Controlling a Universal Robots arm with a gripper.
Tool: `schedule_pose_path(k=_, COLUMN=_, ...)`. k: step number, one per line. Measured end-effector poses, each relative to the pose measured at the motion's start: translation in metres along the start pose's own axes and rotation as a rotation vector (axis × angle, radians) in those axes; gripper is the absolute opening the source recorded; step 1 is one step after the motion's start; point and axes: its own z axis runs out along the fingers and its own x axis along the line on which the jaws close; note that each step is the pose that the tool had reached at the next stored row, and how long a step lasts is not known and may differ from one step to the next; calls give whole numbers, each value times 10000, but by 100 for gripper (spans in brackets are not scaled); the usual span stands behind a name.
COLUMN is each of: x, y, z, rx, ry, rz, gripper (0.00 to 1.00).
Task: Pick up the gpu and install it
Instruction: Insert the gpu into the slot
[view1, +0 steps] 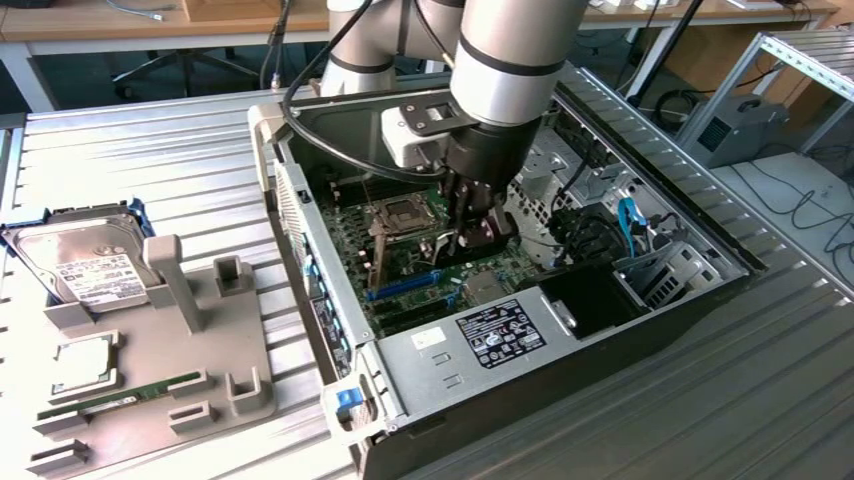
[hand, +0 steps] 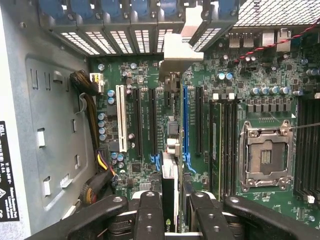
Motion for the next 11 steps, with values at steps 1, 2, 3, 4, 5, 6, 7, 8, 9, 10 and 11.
schedule_pose_path(k=1, x=1, y=17, z=5, rx=1, ry=0, rz=0, gripper=26)
schedule_pose_path(k=2, x=0, y=23, z=9, rx=1, ry=-1, rz=0, gripper=26)
schedule_pose_path(k=3, x=-1, y=28, z=12, rx=0, ry=1, rz=0, gripper=26)
schedule_pose_path(k=4, x=-2, y=30, z=14, rx=0, ry=2, rz=-1, gripper=26)
schedule_pose_path(k=5, x=-6, y=32, z=17, rx=1, ry=0, rz=-1, gripper=26)
schedule_pose_path(k=6, x=-12, y=33, z=18, rx=1, ry=0, rz=0, gripper=26)
schedule_pose_path(k=7, x=-17, y=35, z=18, rx=0, ry=-1, rz=-1, gripper=26)
schedule_pose_path(k=8, x=-20, y=36, z=19, rx=0, ry=-4, rz=-1, gripper=26)
schedule_pose_path(k=9, x=-22, y=37, z=20, rx=-1, ry=-17, rz=-1, gripper=26)
schedule_pose_path(k=10, x=-23, y=39, z=21, rx=0, ry=-32, rz=0, gripper=26)
schedule_pose_path(k=11, x=-24, y=43, z=21, rx=-1, ry=-44, rz=1, gripper=26)
